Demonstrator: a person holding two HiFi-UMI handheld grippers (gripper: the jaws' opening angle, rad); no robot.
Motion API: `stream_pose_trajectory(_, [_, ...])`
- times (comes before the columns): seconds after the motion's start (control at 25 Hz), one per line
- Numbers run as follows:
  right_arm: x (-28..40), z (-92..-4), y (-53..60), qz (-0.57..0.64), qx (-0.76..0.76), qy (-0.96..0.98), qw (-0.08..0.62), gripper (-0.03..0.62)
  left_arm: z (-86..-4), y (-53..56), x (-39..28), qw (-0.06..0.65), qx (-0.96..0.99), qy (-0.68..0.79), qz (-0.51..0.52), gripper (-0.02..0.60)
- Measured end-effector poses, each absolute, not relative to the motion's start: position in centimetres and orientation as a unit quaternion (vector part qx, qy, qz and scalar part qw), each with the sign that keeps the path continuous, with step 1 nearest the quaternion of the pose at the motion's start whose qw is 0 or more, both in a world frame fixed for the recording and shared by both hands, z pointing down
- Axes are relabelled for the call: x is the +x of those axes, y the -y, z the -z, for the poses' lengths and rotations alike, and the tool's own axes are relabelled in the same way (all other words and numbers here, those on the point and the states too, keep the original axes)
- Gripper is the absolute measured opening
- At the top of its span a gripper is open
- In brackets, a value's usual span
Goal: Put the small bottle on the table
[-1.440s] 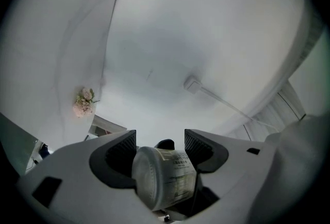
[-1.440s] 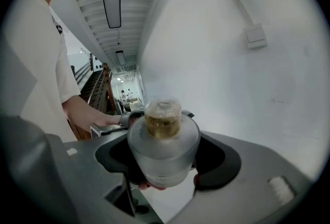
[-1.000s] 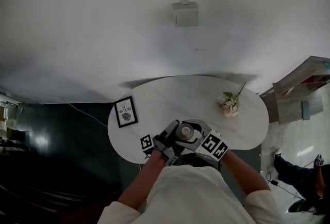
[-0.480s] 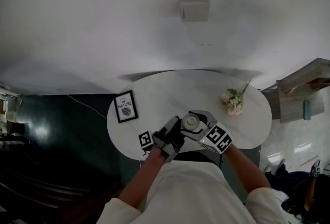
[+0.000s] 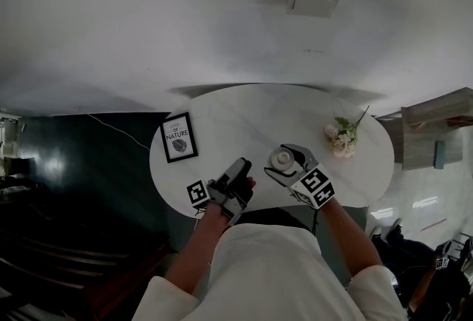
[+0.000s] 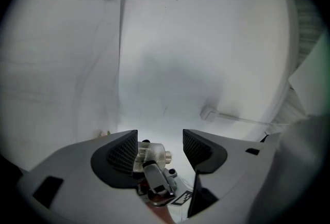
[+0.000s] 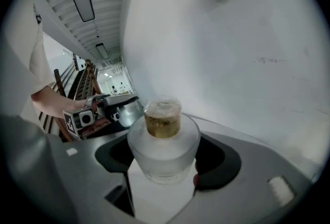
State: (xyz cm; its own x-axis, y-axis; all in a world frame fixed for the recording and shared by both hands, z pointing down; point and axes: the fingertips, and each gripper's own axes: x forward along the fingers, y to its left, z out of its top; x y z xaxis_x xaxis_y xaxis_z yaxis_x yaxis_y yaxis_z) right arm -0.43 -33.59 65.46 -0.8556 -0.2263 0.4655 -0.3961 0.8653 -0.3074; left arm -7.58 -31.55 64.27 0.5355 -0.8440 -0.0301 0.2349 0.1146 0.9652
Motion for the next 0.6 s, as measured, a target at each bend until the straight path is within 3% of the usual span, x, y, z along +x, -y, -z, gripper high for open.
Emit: stream_pose_trajectory(0.6, [0.1, -78.6, 32.6, -0.268, 0.216, 0.9, 0.269, 0.347, -69.1, 28.1, -10.1, 0.706, 0.497, 0.324, 0.387, 0.239])
